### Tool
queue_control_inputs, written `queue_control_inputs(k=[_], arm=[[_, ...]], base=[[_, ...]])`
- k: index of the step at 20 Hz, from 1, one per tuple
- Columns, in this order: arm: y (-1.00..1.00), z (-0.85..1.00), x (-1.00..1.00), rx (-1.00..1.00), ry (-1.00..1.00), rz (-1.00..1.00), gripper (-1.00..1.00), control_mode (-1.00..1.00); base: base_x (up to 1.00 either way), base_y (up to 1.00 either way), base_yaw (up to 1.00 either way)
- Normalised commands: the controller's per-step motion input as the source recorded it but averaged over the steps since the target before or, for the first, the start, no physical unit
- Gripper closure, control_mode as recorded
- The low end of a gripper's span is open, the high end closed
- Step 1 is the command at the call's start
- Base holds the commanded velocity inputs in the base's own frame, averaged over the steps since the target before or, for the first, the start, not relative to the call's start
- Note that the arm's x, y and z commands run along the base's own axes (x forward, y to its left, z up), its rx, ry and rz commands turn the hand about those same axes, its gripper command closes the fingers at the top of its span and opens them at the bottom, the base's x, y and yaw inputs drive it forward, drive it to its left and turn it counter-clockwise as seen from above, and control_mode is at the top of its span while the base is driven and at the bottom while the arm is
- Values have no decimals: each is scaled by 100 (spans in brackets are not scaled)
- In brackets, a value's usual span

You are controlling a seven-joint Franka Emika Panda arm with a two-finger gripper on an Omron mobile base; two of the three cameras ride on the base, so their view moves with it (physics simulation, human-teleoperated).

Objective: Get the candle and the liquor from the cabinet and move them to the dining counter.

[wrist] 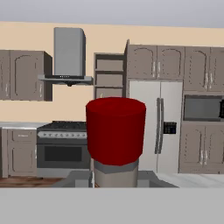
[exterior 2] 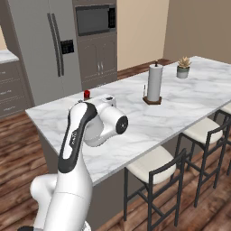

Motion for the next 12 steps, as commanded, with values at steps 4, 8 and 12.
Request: queue_control_inputs(k=[4,8,12], arm=[[-40,-17,32,-1,5,10,100,-100],[-46,-18,26,0,0,7,100,-100],[-27,-21,9,-4,0,3,100,-100]], base=[[0,0,0],[0,0,0],[0,0,0]])
